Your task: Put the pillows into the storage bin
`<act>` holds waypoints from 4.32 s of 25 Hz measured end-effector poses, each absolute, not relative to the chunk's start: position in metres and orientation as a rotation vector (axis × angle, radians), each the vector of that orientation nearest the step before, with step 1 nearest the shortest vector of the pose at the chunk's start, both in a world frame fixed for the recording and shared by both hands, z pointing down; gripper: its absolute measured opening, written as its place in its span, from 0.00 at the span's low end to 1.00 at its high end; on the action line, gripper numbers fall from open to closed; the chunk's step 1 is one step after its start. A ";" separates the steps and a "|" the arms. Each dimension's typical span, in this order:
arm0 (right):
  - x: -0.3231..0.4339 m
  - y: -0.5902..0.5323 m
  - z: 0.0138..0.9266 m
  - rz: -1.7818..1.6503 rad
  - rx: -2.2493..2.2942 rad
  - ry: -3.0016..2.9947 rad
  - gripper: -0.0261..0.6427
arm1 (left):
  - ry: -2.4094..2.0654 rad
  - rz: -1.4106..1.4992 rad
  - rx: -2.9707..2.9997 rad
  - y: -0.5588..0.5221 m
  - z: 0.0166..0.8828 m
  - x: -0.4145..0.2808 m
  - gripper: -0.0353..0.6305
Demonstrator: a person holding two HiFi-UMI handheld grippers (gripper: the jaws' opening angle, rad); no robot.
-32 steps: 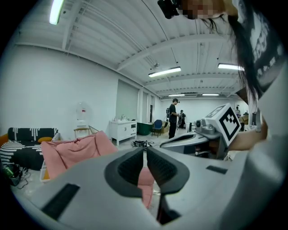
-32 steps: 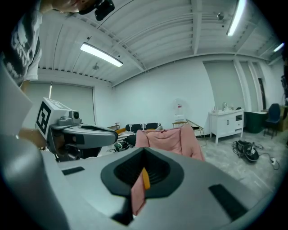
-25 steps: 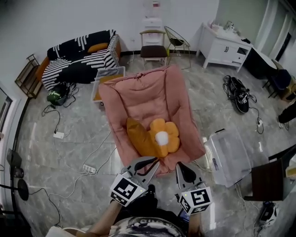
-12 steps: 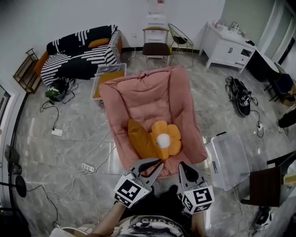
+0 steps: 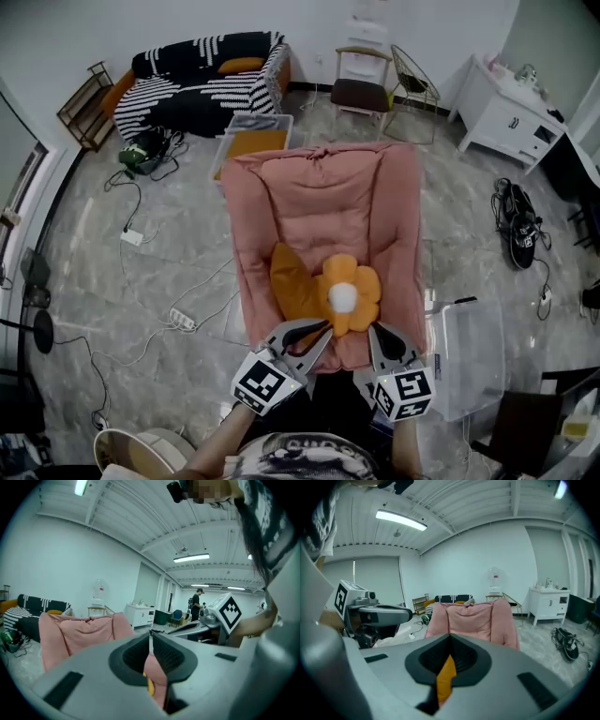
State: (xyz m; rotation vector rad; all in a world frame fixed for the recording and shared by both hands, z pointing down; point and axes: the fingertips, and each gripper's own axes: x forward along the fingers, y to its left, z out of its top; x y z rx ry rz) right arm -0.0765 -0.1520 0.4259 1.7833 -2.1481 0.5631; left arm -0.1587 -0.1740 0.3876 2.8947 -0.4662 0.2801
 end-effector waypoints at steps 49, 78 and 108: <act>0.008 -0.270 0.761 1.096 1.145 -1.777 0.16 | -0.628 0.627 2.694 -0.237 0.526 -0.123 0.10; 0.161 -0.086 0.549 1.040 2.032 -1.672 0.16 | 0.135 0.594 3.023 -0.078 0.470 0.002 0.10; 0.551 0.170 0.705 1.380 2.259 -1.082 0.16 | 0.494 0.658 2.900 0.070 0.503 0.345 0.10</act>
